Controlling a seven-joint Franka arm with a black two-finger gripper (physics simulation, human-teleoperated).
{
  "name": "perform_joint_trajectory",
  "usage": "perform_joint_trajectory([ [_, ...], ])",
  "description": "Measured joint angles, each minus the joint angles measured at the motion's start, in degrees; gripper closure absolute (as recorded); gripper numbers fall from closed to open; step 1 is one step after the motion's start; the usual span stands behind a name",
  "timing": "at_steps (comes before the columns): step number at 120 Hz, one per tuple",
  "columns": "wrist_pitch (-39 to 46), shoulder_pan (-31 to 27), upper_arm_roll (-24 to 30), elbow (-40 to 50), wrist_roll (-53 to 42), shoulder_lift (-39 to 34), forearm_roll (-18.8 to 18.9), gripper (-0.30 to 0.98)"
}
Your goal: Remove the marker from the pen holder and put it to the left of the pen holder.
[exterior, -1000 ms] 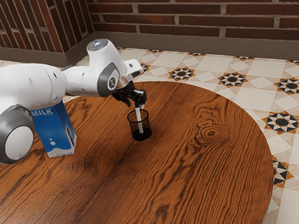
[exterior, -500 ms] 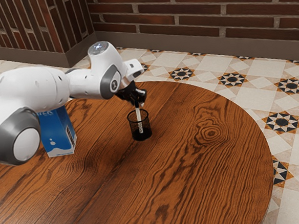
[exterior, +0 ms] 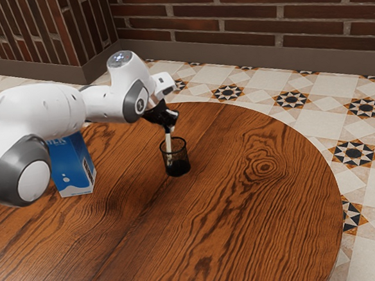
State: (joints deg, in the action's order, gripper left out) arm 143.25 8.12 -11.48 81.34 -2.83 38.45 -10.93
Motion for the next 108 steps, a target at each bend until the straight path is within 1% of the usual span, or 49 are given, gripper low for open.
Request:
perform_joint_trajectory([
  [18, -0.19, 0.79, -0.08, 1.70, 0.44, -3.16, 0.14, 0.72],
  [28, -0.52, 1.90, -0.32, 5.65, 0.73, -8.93, 0.49, 0.73],
  [39, -4.02, 2.86, -1.24, 7.67, 1.23, -14.32, 1.08, 0.73],
  [54, -12.27, 2.75, -2.25, 6.66, 2.76, -15.25, 1.49, 0.73],
  [60, -16.44, 2.41, -2.72, 4.42, 3.29, -13.89, 1.45, 0.73],
  [64, -19.72, 1.90, -2.99, 1.54, 3.60, -11.76, 1.37, 0.73],
  [72, -27.04, 1.16, -4.26, -7.32, 4.20, -5.11, 1.15, 0.73],
  [80, -34.33, 0.78, -7.78, -14.24, 4.73, 1.29, -0.08, 0.73],
  [86, -39.06, -0.48, -9.56, -16.40, 5.04, 4.65, -1.20, 0.73],
  [94, -44.34, -1.52, -10.61, -19.12, 5.39, 7.81, -2.21, 0.73],
  [100, -47.42, -1.66, -11.00, -21.64, 5.61, 9.84, -2.70, 0.73],
  [108, -50.48, -0.96, -13.00, -23.31, 5.86, 11.51, -3.68, 0.72],
])
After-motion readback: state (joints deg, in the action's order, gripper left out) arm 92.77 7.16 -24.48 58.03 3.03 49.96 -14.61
